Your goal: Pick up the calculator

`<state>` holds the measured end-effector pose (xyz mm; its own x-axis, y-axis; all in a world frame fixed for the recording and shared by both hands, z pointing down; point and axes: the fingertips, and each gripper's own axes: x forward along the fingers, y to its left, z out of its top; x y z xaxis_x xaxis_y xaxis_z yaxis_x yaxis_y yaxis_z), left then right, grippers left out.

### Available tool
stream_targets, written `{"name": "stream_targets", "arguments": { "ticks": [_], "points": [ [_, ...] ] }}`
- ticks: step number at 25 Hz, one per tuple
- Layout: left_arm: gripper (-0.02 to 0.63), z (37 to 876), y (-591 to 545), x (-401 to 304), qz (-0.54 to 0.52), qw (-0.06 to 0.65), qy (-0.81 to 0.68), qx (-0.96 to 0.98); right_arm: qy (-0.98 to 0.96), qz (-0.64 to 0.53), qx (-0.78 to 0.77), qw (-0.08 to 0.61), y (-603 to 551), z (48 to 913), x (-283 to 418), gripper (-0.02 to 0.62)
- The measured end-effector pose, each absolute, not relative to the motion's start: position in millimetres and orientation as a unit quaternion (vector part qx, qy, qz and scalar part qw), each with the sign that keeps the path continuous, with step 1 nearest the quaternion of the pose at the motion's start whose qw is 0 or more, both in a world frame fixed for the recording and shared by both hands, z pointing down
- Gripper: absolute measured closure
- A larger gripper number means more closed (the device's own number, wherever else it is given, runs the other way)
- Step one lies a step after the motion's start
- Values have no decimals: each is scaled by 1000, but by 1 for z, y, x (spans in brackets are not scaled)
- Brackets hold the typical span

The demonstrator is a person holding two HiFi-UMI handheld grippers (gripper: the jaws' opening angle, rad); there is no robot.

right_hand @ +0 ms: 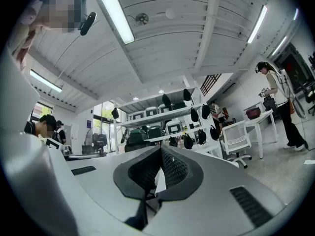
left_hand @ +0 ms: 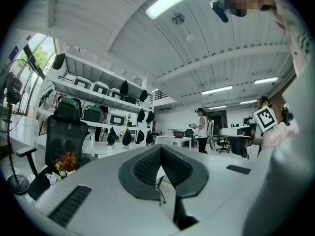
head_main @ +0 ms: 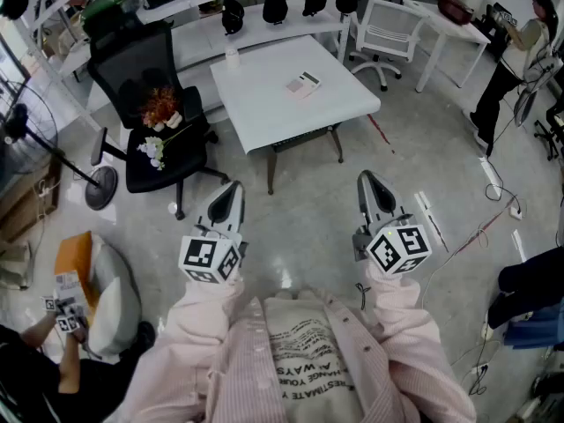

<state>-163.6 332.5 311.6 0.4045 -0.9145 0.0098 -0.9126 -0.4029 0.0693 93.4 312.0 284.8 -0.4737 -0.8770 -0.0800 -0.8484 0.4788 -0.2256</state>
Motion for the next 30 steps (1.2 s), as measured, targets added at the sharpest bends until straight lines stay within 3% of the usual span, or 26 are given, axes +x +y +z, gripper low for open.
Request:
{"name": "stream_targets", "arguments": {
  "ticks": [14,17,23,30],
  "points": [
    [604,319,332,-155,-21,41,-542,839,856,-95,-499,94,310,291,100,588],
    [604,320,332,-152,-21,43,-544,838,855,-107,-498,96,308,294,103,507],
    [604,323,330,-145,-17,45,-547,836,854,-118,-497,96,303,301,112,441],
    [604,331,326,-124,-13,52,-541,839,859,-124,-488,96,297,307,125,423]
  ]
}}
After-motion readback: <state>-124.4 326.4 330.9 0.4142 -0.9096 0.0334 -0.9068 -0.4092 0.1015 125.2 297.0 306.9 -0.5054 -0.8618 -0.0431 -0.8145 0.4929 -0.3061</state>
